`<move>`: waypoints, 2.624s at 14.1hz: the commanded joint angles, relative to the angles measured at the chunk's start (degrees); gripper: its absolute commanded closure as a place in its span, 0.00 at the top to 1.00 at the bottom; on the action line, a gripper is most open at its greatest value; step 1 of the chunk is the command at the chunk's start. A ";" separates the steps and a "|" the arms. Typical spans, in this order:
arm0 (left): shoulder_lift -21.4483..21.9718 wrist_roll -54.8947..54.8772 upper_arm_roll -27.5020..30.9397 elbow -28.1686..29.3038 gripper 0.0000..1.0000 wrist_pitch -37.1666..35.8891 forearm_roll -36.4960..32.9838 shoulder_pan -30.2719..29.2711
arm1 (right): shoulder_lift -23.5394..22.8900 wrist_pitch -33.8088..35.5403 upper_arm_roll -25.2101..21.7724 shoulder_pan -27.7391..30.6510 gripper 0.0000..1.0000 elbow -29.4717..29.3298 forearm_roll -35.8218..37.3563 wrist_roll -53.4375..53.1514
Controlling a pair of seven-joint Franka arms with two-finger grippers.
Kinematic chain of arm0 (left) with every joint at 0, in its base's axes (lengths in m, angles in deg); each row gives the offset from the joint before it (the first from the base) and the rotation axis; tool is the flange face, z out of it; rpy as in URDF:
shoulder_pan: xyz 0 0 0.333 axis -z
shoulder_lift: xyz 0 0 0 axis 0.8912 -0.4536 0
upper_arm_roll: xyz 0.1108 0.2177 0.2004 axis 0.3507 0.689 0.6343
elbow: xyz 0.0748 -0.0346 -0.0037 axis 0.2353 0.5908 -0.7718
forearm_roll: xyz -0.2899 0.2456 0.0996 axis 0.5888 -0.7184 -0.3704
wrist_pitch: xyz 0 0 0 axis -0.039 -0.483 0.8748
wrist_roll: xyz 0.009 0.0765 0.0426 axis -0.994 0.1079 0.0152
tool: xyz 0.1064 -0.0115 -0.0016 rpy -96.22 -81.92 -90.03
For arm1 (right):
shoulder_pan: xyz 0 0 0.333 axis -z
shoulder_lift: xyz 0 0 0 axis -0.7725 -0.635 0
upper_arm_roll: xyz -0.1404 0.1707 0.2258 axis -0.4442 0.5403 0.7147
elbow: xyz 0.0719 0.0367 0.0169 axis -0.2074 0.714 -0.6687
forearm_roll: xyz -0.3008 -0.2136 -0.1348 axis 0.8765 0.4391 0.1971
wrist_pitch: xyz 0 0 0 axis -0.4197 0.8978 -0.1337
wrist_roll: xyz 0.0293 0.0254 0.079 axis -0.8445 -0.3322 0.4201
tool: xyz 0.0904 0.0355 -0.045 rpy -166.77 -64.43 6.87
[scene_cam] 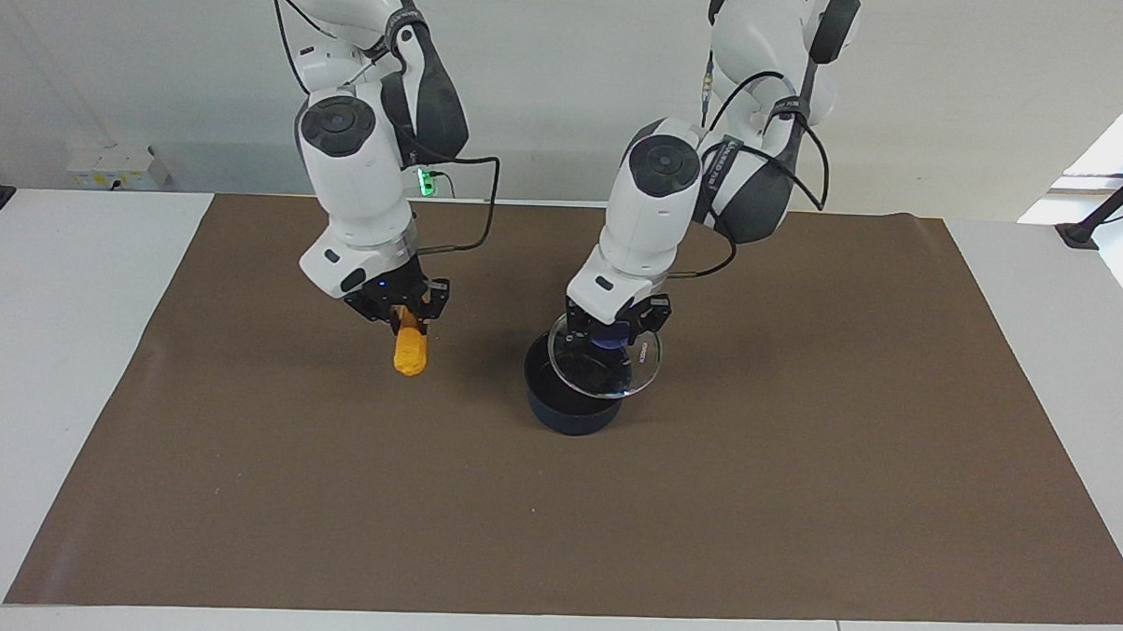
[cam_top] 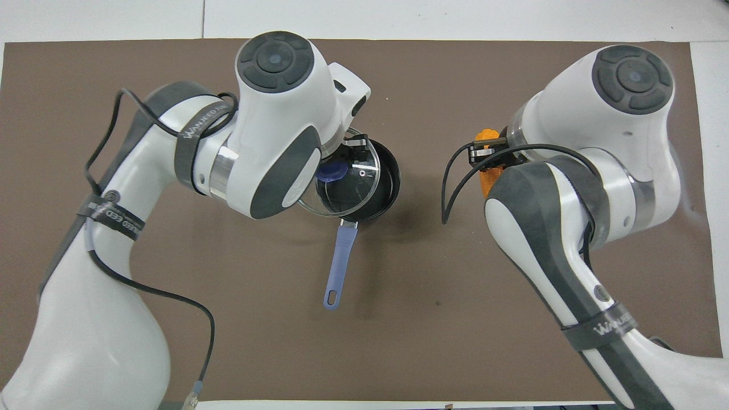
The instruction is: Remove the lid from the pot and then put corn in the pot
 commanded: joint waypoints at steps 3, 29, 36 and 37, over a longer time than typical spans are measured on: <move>4.31 -15.10 -0.07 1.04 0.37 -7.63 1.42 -11.19 | -7.18 1.08 0.37 -6.97 0.00 -10.57 -3.77 -12.76; 12.49 -50.56 0.55 37.52 1.00 20.84 -4.64 -37.32 | -9.76 0.09 -0.60 -9.55 1.00 -12.70 0.19 -17.16; 13.98 -48.30 0.37 31.11 1.00 16.46 -4.65 -36.35 | 5.00 23.65 -0.69 4.07 1.00 -14.28 2.20 -3.66; 14.68 -46.11 0.37 29.10 1.00 13.66 -4.65 -36.35 | 5.80 25.94 -0.60 6.09 1.00 -14.55 2.21 0.64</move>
